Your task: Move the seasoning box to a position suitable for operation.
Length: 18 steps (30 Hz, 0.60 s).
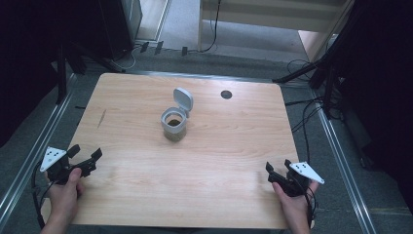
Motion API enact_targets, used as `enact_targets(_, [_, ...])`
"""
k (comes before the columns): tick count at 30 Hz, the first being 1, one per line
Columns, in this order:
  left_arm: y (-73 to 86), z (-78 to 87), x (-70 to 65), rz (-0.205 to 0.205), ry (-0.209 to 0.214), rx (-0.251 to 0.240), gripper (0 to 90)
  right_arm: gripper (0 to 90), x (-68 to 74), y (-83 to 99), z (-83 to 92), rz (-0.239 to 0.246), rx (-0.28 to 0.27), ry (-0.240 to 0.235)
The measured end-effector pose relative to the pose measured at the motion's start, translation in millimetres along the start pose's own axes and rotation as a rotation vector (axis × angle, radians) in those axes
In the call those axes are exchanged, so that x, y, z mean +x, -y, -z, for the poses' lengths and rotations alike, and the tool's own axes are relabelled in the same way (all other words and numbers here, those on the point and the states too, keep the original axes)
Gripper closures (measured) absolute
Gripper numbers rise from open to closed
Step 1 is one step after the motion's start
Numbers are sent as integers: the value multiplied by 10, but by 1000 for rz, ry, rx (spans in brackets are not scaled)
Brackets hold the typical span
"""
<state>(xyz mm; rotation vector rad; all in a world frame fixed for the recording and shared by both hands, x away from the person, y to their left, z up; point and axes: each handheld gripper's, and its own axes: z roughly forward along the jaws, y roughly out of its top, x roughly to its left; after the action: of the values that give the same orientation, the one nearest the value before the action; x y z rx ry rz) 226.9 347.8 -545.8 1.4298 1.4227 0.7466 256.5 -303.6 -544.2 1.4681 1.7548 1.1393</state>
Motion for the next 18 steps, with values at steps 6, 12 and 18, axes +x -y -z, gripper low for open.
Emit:
enact_targets(6, [-5, 1, 11, 19, -6, 0, 133, 272, -9, -3, -5, -6, 0, -6])
enact_targets(12, [-8, -25, -22, -3, -31, 20, 146, 374, 17, -1, -1, 13, 1, -15])
enact_targets(18, [-9, -31, -19, 4, -33, 24, 148, 414, 5, -4, -2, 5, 5, -24])
